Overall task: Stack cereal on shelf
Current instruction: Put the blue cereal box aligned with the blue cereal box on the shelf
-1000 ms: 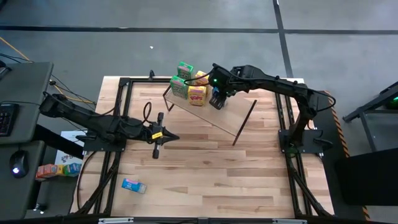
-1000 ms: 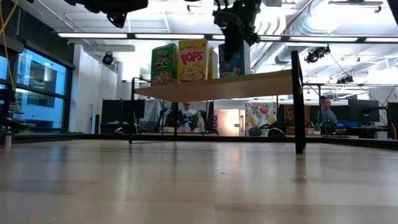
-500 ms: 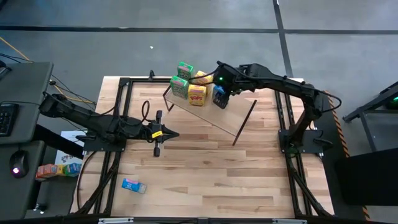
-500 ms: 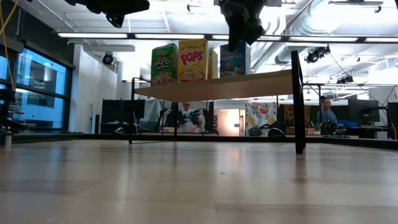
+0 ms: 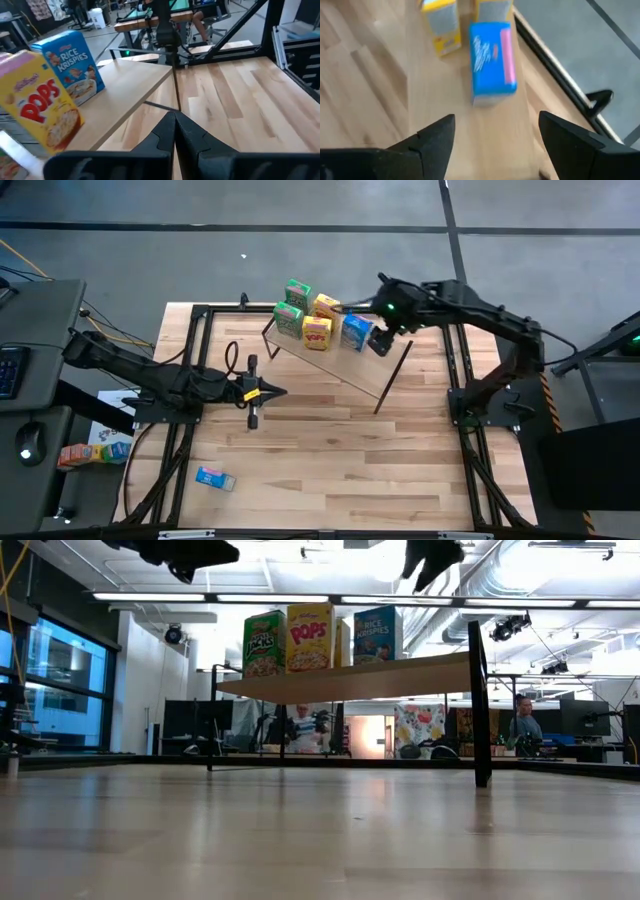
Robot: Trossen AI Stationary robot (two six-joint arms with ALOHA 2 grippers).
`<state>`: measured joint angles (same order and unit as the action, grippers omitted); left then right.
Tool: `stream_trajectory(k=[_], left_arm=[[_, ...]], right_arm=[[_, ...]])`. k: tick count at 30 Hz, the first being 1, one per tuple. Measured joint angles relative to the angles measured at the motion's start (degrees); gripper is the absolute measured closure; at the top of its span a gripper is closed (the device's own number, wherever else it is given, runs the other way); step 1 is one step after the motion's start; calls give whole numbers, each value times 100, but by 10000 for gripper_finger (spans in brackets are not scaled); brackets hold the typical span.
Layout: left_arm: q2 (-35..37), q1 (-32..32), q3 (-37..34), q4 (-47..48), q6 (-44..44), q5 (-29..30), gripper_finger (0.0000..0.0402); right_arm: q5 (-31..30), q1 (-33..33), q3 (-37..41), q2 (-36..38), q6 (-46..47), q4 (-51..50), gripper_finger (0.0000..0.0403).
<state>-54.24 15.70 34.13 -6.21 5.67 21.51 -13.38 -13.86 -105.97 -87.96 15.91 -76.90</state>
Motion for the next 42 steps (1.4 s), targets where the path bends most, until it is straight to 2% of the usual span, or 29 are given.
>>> stream_trajectory(k=[5, 9, 13, 16, 19, 22, 25, 30, 33, 35, 38, 42], left_arm=[[264, 0, -2, 233, -66, 54, 401], [593, 15, -2, 477, -145, 41, 402], [929, 17, -25, 620, -273, -24, 401], [1198, 17, -241, 488, -284, -26, 402], [1486, 17, -410, 255, -306, -28, 401], [1735, 24, -473, 199, -307, -45, 401], [1911, 22, -528, 164, -284, -189, 402], [1937, 22, -529, 195, -227, -294, 401], [1901, 22, -529, 183, -201, -296, 402], [1898, 22, -531, 203, -203, -297, 402], [1900, 20, -531, 200, -227, -294, 402], [1900, 20, -531, 206, -242, -294, 401]], right_arm=[[-474, 658, 0, 296, 582, -619, 130], [-1249, 1474, -2, 421, 1301, -1076, 130], [-1657, 2343, 96, 430, 2053, -1255, 130], [-1804, 2901, 763, 595, 2435, -1025, 130], [-1914, 3283, 1833, 889, 3046, -818, 130], [-1907, 3528, 2881, 1252, 3246, 237, 130], [-1952, 3683, 3745, 1574, 2684, 2076, 130], [-2146, 3803, 5010, 1778, 333, 6072, 130], [-1837, 3724, 5606, 1699, -1052, 8407, 130], [-1595, 3660, 5883, 1611, -1796, 9489, 130], [-1459, 3575, 6051, 1550, -2589, 10229, 130], [-1459, 3474, 6107, 1548, -2717, 10213, 130]])
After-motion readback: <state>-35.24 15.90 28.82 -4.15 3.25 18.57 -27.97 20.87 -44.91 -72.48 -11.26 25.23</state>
